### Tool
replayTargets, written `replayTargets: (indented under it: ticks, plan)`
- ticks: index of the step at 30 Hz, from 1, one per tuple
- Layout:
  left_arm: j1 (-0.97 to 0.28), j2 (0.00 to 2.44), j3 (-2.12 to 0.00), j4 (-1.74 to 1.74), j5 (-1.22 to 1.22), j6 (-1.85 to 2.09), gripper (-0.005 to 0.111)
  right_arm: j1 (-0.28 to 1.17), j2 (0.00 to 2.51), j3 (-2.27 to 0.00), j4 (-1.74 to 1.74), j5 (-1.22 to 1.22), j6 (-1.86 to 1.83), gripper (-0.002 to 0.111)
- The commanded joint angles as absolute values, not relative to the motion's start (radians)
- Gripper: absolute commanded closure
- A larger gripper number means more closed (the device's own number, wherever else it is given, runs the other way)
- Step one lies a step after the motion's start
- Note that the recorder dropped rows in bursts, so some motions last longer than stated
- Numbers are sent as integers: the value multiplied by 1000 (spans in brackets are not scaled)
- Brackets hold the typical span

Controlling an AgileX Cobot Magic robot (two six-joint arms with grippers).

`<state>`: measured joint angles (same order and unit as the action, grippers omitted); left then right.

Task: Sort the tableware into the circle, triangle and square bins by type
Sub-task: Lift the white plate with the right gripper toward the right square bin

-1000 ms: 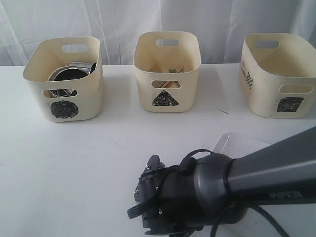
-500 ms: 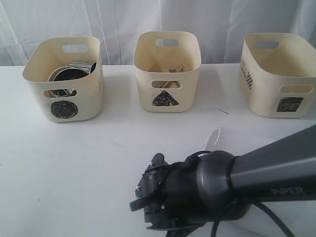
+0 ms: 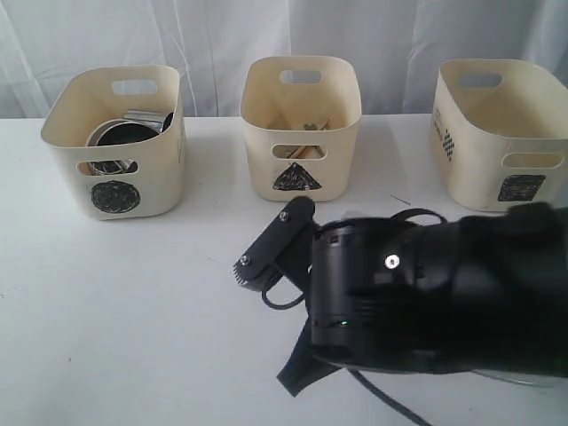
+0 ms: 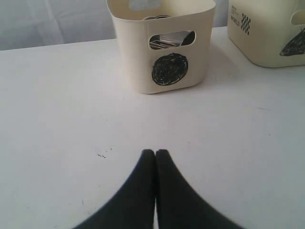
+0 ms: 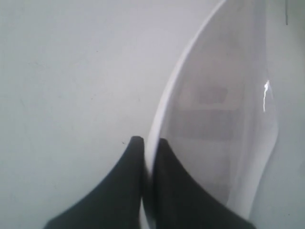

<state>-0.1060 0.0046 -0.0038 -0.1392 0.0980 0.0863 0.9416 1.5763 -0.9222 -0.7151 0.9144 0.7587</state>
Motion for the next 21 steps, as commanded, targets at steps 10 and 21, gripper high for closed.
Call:
replayTargets:
  ticks: [10,21]
  plan:
    - [-101,0,0,-148,98,83,107,946,1282,-919,-633,1014,766,108]
    - [-101,0,0,-148,98,85,107,959,1144,-925,-604,1048,763,108]
